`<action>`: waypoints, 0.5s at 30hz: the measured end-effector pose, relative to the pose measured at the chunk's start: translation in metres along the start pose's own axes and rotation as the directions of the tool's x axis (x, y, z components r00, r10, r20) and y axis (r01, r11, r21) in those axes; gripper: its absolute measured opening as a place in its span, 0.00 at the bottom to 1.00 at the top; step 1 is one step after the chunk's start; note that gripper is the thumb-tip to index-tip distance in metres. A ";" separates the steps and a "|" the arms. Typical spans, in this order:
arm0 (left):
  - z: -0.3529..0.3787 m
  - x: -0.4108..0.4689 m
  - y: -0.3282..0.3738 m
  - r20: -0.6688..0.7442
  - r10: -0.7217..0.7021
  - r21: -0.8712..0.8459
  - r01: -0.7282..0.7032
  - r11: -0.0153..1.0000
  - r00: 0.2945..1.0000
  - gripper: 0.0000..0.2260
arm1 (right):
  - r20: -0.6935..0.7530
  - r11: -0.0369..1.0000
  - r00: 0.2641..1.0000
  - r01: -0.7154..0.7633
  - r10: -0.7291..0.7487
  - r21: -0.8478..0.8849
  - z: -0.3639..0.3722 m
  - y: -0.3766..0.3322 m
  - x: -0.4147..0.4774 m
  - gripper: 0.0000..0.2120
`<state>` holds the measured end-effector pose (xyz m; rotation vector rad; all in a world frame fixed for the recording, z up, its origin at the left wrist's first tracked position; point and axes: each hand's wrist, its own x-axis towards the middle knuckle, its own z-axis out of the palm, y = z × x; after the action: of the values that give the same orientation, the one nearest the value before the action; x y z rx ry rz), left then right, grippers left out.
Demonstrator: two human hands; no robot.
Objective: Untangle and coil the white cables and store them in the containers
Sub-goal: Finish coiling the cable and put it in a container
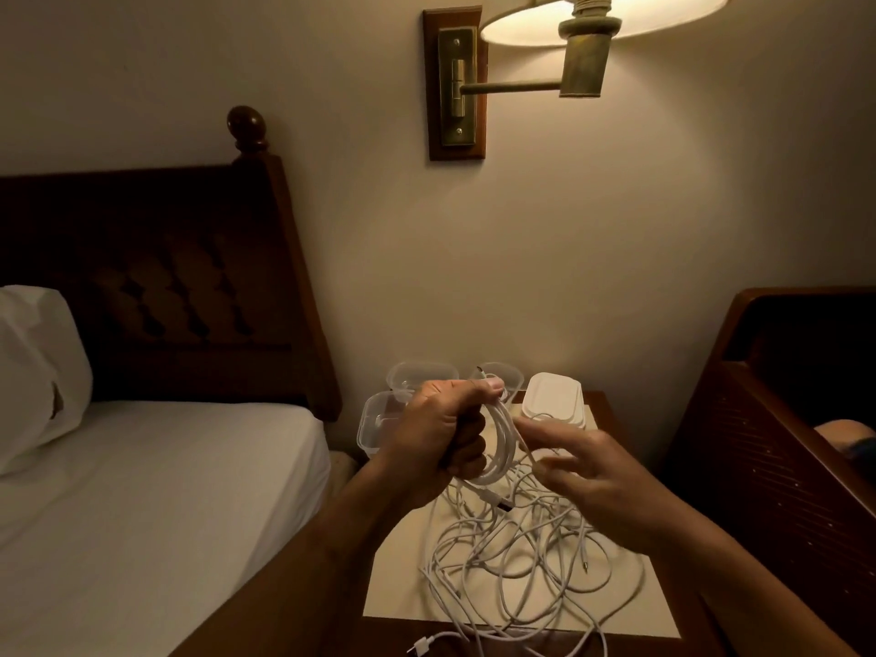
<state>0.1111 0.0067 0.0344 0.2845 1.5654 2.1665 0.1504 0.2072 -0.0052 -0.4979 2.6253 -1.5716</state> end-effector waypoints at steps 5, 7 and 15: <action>0.007 0.001 -0.004 -0.005 0.048 0.057 -0.048 0.997 0.999 0.15 | -0.141 0.969 0.988 0.093 -0.061 0.231 0.019 -0.027 0.005 0.20; 0.010 0.002 -0.007 -0.044 0.060 0.036 -0.058 0.998 0.997 0.16 | -0.324 0.983 0.938 0.162 -0.127 0.085 0.036 -0.027 0.007 0.14; 0.010 0.002 -0.010 -0.001 -0.140 -0.114 0.139 0.984 0.990 0.27 | -0.486 0.931 0.796 0.278 -0.361 -0.236 0.040 -0.031 0.001 0.07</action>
<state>0.1162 0.0184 0.0277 0.1246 1.4156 2.1406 0.1652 0.1589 0.0023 -0.6307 3.2341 -1.8256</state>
